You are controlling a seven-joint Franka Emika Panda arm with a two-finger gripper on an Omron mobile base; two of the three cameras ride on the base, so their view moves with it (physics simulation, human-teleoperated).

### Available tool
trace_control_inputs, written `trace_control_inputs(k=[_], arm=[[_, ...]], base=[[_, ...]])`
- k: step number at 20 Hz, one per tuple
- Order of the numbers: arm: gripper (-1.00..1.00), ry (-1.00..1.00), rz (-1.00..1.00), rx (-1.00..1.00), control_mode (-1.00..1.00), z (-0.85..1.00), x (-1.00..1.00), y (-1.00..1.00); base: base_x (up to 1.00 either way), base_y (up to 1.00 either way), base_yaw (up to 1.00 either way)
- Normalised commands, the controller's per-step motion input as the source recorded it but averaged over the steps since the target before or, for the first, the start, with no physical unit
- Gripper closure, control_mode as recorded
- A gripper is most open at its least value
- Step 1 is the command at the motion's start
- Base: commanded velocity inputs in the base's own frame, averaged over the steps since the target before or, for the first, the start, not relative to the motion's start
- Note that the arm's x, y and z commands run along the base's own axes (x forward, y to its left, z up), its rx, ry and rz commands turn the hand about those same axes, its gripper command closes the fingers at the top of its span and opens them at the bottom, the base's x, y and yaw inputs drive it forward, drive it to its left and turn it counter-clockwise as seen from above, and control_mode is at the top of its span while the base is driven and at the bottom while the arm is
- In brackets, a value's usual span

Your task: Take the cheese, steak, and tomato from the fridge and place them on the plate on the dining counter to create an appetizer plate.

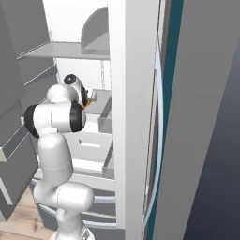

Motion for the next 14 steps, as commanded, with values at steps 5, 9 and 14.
trace_control_inputs(k=[5,9,14], arm=[[-1.0,0.0,0.0,0.0,-1.0,-0.43,0.0,0.08],[-1.0,0.0,0.02,0.0,-1.0,-0.36,0.02,0.02],[-1.0,-0.03,0.03,0.0,-1.0,-0.27,0.2,0.0]], base=[[0.0,0.0,0.0],[0.0,0.0,0.0],[0.0,0.0,0.0]])
